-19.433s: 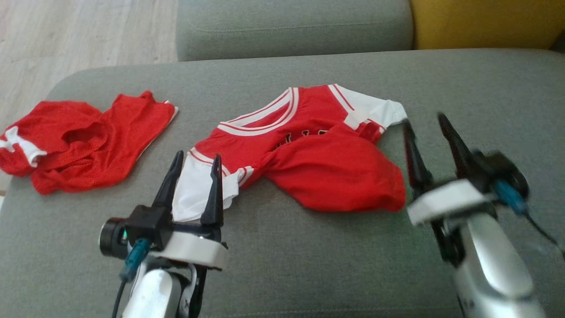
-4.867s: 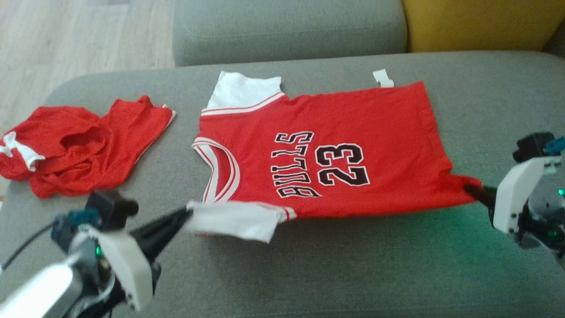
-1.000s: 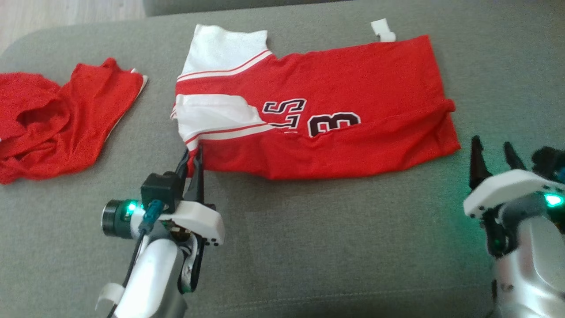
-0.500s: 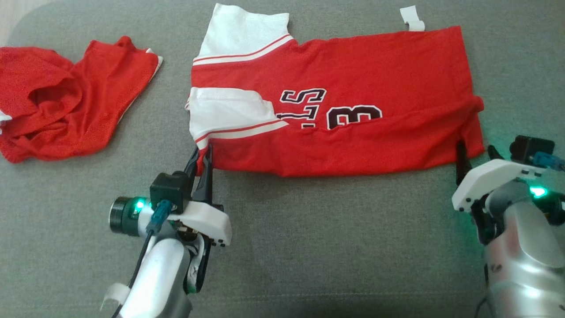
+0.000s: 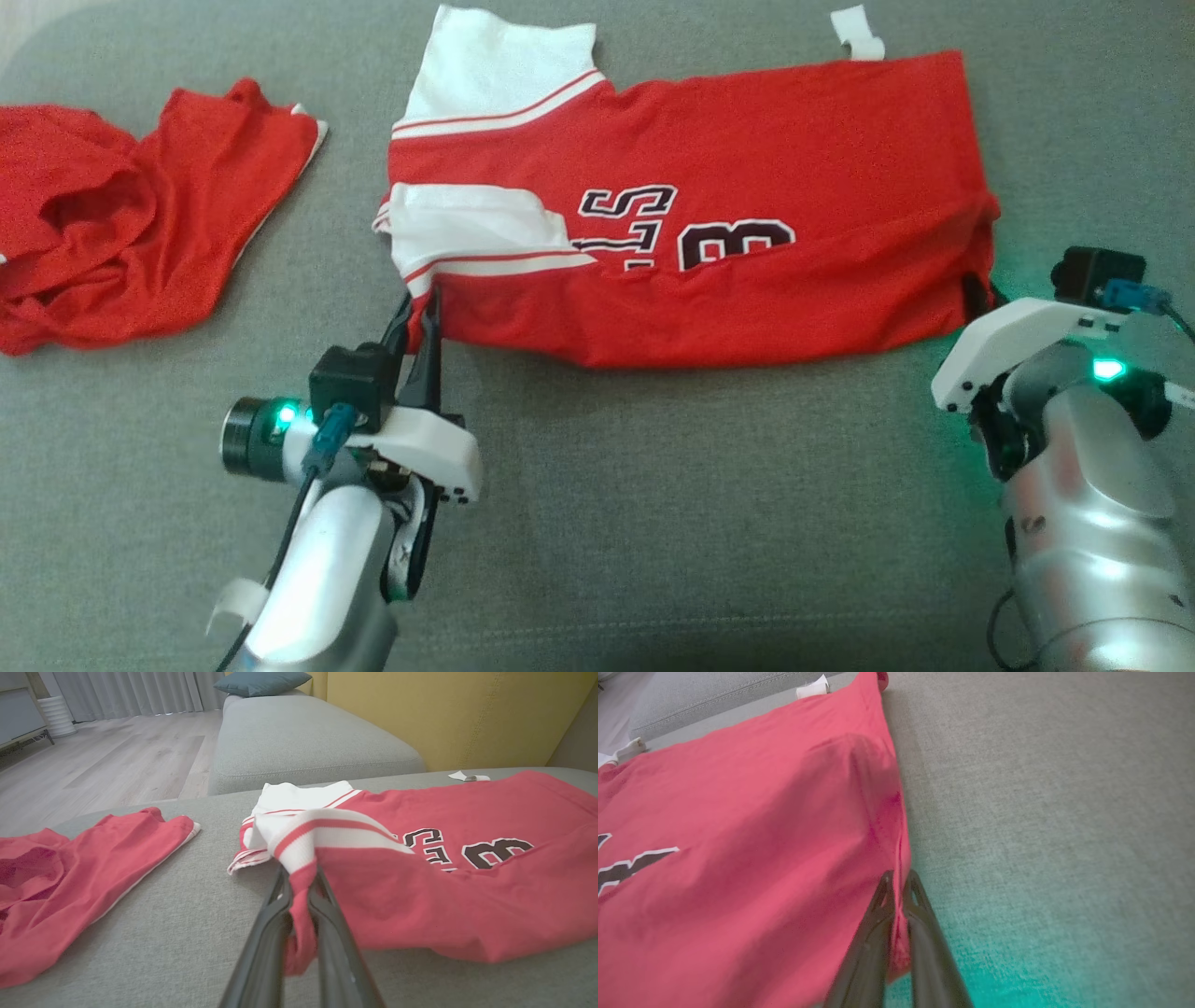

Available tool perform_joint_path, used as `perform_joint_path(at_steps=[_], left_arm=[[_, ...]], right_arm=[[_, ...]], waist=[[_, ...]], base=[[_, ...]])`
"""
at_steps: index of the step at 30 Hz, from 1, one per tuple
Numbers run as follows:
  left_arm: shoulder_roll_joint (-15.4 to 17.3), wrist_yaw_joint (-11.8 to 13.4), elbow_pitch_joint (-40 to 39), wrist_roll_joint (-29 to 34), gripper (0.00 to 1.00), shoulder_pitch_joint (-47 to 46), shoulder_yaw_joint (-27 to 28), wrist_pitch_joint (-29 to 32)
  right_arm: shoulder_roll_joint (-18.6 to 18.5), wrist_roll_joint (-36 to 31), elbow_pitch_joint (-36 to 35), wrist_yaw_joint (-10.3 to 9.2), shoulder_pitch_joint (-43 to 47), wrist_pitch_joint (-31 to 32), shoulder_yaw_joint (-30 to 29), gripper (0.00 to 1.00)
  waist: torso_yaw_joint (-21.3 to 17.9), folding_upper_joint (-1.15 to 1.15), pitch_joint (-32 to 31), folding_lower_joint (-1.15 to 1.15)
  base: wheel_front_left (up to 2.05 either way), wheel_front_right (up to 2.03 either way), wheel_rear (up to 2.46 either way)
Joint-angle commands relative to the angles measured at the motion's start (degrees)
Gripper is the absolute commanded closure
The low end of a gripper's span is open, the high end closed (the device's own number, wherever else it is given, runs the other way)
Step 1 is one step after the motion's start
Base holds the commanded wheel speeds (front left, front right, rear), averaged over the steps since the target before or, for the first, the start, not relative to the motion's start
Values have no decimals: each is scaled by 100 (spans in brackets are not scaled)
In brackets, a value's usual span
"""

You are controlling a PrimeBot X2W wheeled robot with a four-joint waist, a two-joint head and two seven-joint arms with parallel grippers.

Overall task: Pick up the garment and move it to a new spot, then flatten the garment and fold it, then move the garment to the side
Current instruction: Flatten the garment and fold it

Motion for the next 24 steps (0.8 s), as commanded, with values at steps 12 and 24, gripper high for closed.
perform_joint_path(at_steps=[12, 24], left_arm=[[425, 42, -18, -218, 100, 374, 352, -39], [713, 179, -906, -294, 100, 1368, 263, 406]], right_arm=[[-464, 1187, -457, 22, 681, 441, 651, 100], [-713, 1993, -2024, 22, 2054, 1462, 849, 100]], waist=[[-191, 0, -829, 0], [-268, 0, -1284, 0]], base=[[0, 0, 0], [0, 0, 0]])
